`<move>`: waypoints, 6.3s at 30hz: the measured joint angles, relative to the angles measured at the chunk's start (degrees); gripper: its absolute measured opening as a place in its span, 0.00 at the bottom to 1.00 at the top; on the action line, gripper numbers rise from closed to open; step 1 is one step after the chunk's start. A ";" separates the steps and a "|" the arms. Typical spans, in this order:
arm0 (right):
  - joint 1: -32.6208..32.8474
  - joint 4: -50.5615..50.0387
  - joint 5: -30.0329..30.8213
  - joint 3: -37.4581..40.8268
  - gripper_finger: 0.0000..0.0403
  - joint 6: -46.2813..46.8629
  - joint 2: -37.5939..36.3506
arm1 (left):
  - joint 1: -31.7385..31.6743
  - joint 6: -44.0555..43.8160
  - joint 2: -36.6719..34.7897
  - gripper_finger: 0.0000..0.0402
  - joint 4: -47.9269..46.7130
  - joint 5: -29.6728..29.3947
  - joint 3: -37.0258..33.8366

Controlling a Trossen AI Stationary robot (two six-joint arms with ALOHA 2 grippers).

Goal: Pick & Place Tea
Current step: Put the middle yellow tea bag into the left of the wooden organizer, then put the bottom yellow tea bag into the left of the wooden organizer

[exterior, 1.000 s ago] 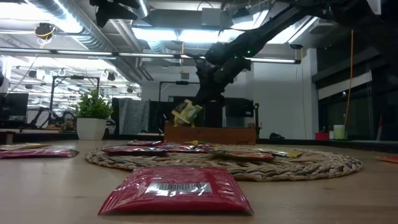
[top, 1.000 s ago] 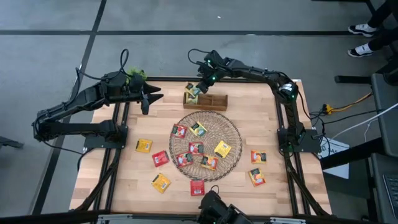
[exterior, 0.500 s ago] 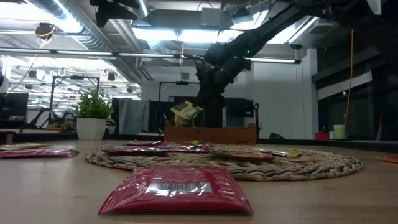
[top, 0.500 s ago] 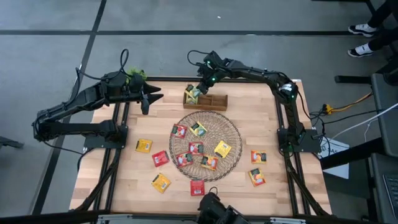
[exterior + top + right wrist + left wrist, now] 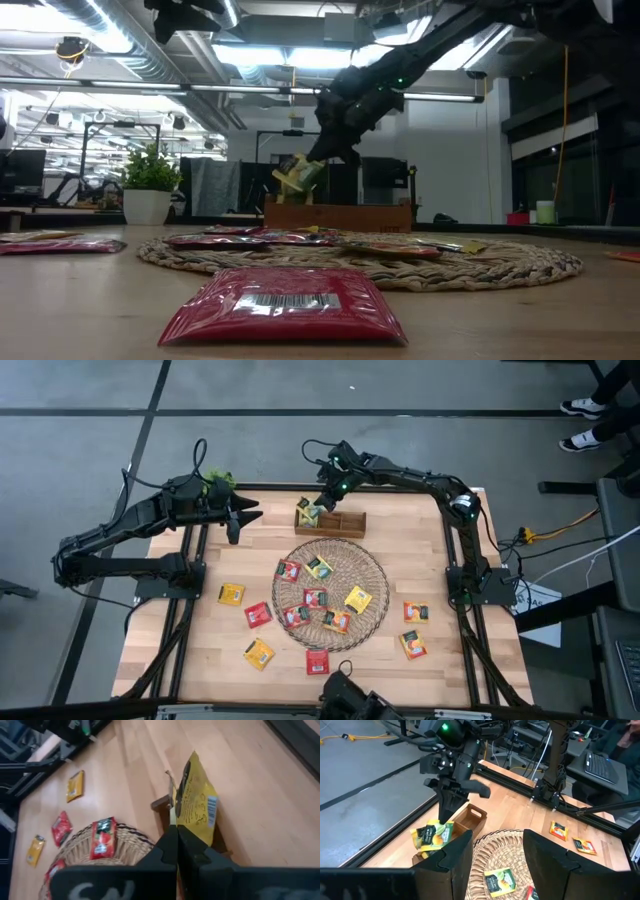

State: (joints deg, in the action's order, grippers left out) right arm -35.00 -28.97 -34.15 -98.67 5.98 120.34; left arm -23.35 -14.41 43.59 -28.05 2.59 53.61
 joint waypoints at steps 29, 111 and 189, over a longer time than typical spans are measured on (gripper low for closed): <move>-0.33 -4.45 -2.05 0.00 0.00 -0.46 -0.83 | 0.00 0.13 0.01 0.42 0.00 -0.02 0.00; 18.38 -28.05 11.06 1.68 0.02 -5.91 -4.97 | 0.02 -0.90 0.03 0.42 1.29 -0.19 0.02; 40.48 -11.13 24.30 33.31 0.43 -9.01 -23.12 | 0.07 1.68 0.04 0.42 0.81 6.05 0.02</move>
State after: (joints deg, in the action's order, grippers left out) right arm 5.48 -40.10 -9.86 -65.36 -3.03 97.22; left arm -23.29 -12.73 43.62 -27.24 8.64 53.63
